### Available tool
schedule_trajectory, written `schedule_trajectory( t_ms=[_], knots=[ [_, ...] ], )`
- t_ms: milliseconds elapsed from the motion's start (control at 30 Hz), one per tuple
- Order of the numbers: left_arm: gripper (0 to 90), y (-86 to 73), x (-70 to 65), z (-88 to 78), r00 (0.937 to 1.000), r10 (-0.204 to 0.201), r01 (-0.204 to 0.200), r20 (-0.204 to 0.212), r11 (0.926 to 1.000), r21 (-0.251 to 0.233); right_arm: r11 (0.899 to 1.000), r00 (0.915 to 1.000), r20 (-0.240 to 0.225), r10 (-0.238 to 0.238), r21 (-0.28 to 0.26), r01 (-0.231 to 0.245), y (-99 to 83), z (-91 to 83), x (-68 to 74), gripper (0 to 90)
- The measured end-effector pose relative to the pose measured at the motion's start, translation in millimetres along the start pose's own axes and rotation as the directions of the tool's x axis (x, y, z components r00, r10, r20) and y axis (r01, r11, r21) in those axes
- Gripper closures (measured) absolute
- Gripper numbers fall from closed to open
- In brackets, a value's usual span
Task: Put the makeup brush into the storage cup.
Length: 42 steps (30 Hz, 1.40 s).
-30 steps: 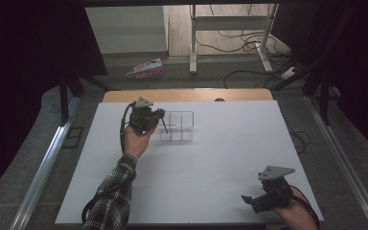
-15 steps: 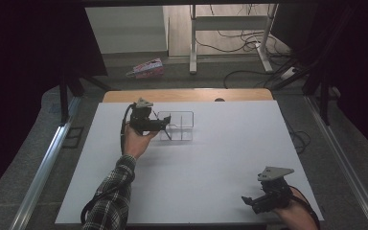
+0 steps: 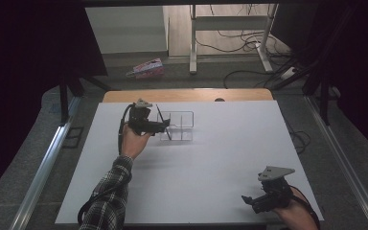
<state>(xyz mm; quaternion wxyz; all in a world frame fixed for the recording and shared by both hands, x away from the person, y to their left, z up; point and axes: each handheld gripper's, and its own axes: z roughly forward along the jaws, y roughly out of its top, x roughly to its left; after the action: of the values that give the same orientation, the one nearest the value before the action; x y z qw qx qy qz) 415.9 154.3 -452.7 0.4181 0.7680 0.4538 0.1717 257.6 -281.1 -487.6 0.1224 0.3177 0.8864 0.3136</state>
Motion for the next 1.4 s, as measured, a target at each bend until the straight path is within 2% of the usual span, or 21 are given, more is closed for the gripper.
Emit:
schedule_trajectory(
  t_ms=[333,533,733,933,1233,1400],
  knots=[
    [0.0,-3.5,1.2,-6.5,0.9976,0.069,-0.069,0.007,0.9976,0.011,1.0,1.0,-0.002,0.001,0.002,-0.001,0.3,0.4,0.7,0.0],
    [0.0,-6.9,2.4,-9.6,0.996,0.088,-0.088,0.017,0.9959,0.017,1.0,1.0,-0.001,0.003,0.003,-0.003,0.2,0.5,0.7,0.0],
    [0.1,-10.5,2.8,-12.5,0.9947,0.098,-0.099,0.029,0.9949,0.02,1.0,1.0,-0.001,0.001,0.004,-0.001,0.2,0.6,0.7,0.0],
    [0.2,-14.3,3.1,-14.7,0.9949,0.089,-0.09,0.046,0.9958,0.014,1.0,1.0,0.0,0.002,0.002,-0.002,0.1,0.3,0.6,0.0],
    [1.0,-20.2,0.6,-16.1,0.9895,0.12,-0.122,0.081,0.9921,0.027,1.0,1.0,0.001,0.001,0.001,-0.001,0.2,0.1,0.6,0.0],
    [0.8,-23.6,-1.3,-19.2,0.9876,0.132,-0.135,0.085,0.9904,0.03,1.0,1.0,0.0,0.002,0.001,-0.002,0.2,0.2,0.6,0.0]
  ],
)
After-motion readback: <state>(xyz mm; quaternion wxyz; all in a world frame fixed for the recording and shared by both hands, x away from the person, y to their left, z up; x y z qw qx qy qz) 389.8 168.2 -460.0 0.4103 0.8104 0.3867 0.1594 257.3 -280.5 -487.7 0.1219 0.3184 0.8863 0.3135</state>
